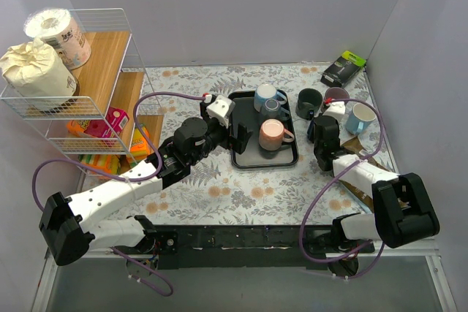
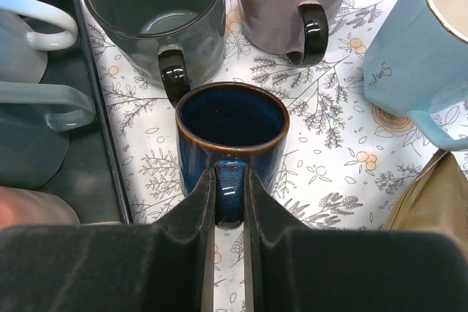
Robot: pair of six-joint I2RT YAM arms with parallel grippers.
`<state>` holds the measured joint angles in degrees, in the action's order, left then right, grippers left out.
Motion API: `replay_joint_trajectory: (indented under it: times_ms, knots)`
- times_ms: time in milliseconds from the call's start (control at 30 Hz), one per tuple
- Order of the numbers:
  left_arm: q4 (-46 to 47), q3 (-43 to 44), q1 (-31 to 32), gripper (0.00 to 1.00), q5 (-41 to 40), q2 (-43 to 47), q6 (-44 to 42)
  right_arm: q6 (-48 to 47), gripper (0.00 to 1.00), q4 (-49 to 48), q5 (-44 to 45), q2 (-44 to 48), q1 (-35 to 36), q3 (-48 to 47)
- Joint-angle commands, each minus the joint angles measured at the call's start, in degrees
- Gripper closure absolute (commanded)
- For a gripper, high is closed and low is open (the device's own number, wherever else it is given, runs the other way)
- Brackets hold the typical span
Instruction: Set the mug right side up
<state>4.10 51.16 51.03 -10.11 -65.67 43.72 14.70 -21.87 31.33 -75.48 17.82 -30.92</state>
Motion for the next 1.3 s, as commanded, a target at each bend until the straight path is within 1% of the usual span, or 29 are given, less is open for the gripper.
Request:
replay_joint_trajectory:
  times_ms: [0,133,233,300,333,400,467,500,533,767,933,967,1000,1067,1133,1167,1200,1267]
  knots:
    - [-0.8,1.0,0.1,0.02,-0.9,2.3,-0.7,3.0,0.99,-5.1,6.4,0.3,2.3,-0.3]
    - [-1.4,0.9,0.1,0.02,-1.0,2.7,-0.8,4.6,0.98,-4.9,10.1,-0.4,4.5,1.4]
    - [-1.7,0.8,0.1,0.02,-1.1,3.0,-0.9,5.2,0.90,-3.4,13.9,-1.2,7.0,1.3]
    - [-1.7,0.8,0.1,0.02,-1.2,3.2,-1.0,6.1,0.89,-1.6,16.5,-2.0,8.4,0.8]
    - [-1.7,0.8,0.1,0.02,-1.2,3.2,-1.0,6.7,0.87,-0.9,16.9,-2.2,8.7,0.5]
    - [-1.7,0.8,0.1,0.02,-1.2,3.2,-1.1,7.9,0.80,0.2,18.6,-2.9,9.6,0.2]
    - [-1.6,0.7,0.1,0.02,-1.2,3.2,-0.9,8.9,0.77,1.1,18.8,-3.4,10.1,0.1]
    - [-1.5,0.7,0.1,0.02,-1.3,3.2,-0.9,9.6,0.72,2.3,19.3,-3.4,10.6,0.0]
    - [-1.5,0.6,0.1,0.02,-1.2,3.3,-0.8,10.3,0.70,2.8,19.5,-3.5,10.7,0.0]
    - [-1.5,0.4,0.1,0.02,-0.9,3.3,-0.7,13.8,0.57,6.0,17.4,-1.7,11.1,0.8]
    - [-1.2,0.3,0.1,0.02,-0.7,3.3,0.0,14.2,0.45,7.8,16.0,-0.8,11.5,0.6]
    - [-1.3,0.3,0.1,0.02,-0.8,3.2,0.2,14.6,0.42,8.8,15.3,0.0,11.6,0.3]
    - [-1.5,0.6,0.1,0.02,-1.0,2.8,0.4,15.2,0.38,9.5,14.9,0.5,11.9,0.2]
    - [-2.0,1.0,0.1,0.02,-1.9,2.3,1.1,17.0,0.34,12.4,13.5,2.9,12.0,-0.2]
    - [-3.0,2.6,0.1,0.02,-2.9,1.1,2.1,18.1,0.28,14.9,10.4,4.9,12.0,-1.5]
    - [-3.7,3.4,0.1,0.02,-3.9,0.6,2.7,19.7,0.18,18.8,9.5,7.0,12.0,-2.1]
    - [-5.2,4.0,0.1,0.02,-4.2,0.1,2.9,20.3,0.10,20.7,7.6,8.1,12.0,-3.7]
    - [-6.5,5.7,0.1,0.02,-5.1,-1.3,3.6,21.7,0.07,25.5,5.9,11.0,12.0,-5.6]
